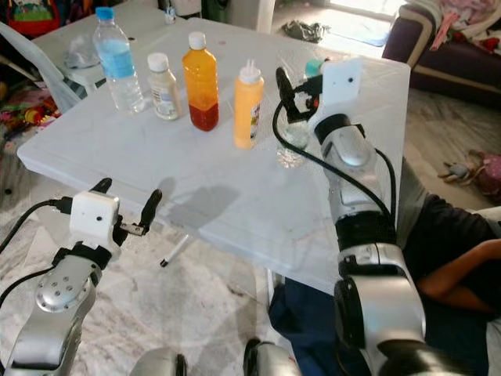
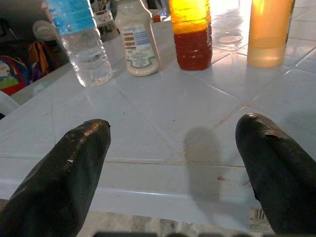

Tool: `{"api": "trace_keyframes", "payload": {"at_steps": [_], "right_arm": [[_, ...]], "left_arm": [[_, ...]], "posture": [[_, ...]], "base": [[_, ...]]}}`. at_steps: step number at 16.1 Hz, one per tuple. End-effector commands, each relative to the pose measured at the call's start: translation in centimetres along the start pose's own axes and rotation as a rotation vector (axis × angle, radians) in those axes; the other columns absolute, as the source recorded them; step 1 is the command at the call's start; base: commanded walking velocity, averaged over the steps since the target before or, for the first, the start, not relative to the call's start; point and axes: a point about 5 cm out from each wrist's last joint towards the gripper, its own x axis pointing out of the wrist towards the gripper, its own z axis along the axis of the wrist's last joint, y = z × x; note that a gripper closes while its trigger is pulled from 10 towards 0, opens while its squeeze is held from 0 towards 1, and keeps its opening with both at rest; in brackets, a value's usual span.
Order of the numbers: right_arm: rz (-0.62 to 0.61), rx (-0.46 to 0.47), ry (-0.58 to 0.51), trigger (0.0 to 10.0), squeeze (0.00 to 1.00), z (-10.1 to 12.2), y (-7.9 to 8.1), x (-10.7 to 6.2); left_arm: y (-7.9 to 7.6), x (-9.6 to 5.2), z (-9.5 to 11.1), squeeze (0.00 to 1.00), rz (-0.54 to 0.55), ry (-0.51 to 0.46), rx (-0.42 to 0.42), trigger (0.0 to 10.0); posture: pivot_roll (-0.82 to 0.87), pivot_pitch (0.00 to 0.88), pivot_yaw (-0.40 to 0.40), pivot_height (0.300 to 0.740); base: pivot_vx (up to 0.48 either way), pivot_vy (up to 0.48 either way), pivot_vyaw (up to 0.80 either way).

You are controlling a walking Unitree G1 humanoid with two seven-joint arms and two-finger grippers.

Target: Restocking fridge

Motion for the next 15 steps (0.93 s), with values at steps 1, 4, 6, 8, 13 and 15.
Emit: {"api": "trace_keyframes", "payload": {"at_steps": [1,4,6,8,13,15], "right_arm": [[0.010,0.012,-0.031,0.0,0.00,0.88,-0.05,0.55],[0.016,0.015,-0.035,0.0,0.00,0.98,0.03,0.78],[0.009,0.031,-0.034,0.0,0.00,1.00,-0.16,0.80],[-0.001,0.051,-0.034,0.0,0.00,1.18,-0.44,0.86],[0.010,0.072,-0.015,0.3,0.00,1.48,-0.25,0.73],[0.015,0.064,0.021,0.2,0.00,1.24,-0.18,0.50]], "left_arm": [[-0.04,0.13,0.27,0.00,-0.015,-0.005,0.004,10.0],[-0.09,0.12,0.29,0.00,-0.017,-0.004,0.006,10.0],[-0.15,0.16,0.21,0.00,-0.018,0.000,0.005,10.0],[-0.28,0.19,0.14,0.00,-0.026,0.004,0.004,10.0],[-0.45,0.28,0.07,0.00,-0.037,0.009,0.003,10.0],[-0.63,0.27,-0.05,0.00,-0.052,0.018,0.008,10.0]], "posture": [[0.18,0.122,-0.021,0.740],[0.18,0.123,-0.023,0.740],[0.17,0.124,-0.023,0.740],[0.17,0.124,-0.023,0.740],[0.16,0.123,-0.024,0.740],[0.16,0.121,-0.026,0.740]], "base": [[0.000,0.000,0.00],[0.000,0.000,0.00],[0.000,0.000,0.00],[0.000,0.000,0.00],[0.000,0.000,0.00],[0.000,0.000,0.00]]}}
